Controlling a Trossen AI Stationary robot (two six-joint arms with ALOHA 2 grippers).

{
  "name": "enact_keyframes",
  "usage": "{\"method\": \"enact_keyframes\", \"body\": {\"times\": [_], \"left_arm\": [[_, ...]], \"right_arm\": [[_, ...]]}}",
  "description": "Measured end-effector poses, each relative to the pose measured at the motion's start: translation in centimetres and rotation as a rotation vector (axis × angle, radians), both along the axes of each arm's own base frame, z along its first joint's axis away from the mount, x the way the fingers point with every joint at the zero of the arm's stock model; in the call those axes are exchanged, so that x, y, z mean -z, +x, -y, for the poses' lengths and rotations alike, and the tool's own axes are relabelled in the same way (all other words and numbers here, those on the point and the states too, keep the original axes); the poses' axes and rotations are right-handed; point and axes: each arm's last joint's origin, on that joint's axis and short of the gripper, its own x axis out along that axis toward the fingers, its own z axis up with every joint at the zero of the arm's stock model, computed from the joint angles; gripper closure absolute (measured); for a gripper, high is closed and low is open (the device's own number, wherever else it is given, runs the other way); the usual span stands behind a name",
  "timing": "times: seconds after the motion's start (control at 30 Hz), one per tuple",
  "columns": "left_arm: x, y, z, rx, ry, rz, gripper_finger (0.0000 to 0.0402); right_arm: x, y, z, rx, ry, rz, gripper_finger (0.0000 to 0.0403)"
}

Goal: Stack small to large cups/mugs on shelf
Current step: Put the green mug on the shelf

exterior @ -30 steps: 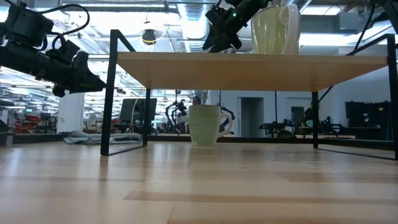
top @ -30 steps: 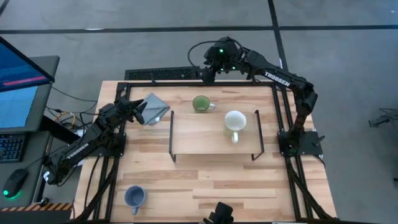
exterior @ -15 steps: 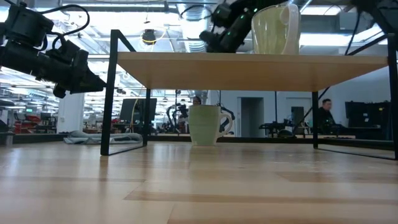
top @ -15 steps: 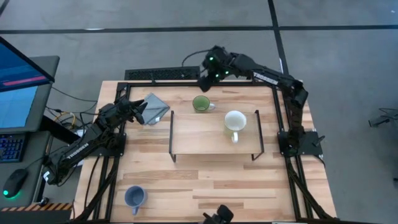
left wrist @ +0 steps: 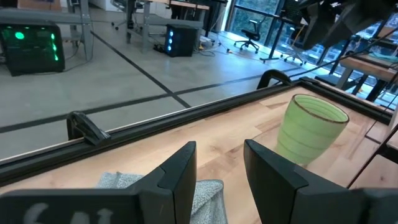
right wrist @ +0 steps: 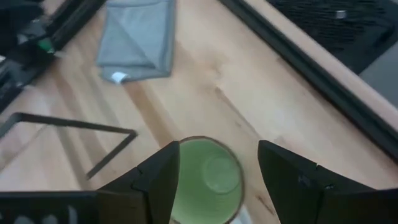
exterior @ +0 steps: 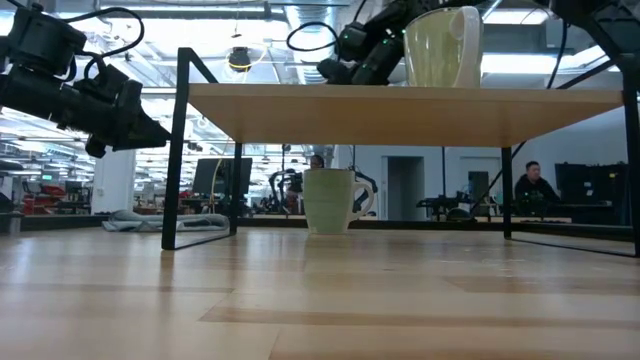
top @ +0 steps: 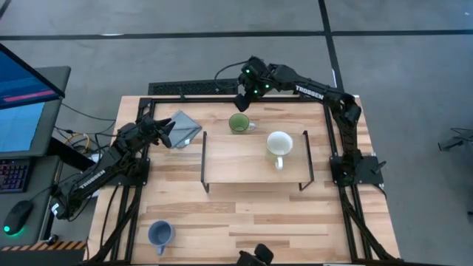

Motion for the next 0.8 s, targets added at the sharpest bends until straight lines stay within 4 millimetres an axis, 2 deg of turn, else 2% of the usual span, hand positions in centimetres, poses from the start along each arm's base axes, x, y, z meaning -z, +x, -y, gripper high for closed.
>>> {"method": "enact_keyframes", "body": {"times": [0.27, 0.8], "left_arm": [[0.0, 0.0, 0.0, -0.002, -0.004, 0.004, 0.0277], [0.0, 0.0, 0.0, -0.002, -0.012, 0.012, 0.0277]], "right_arm": [[0.1, -0.08, -0.22, -0.079, -0.039, -0.019, 0.0163], [0.58, -0.75, -0.71, -0.109, -0.002, -0.103, 0.0163]]}}
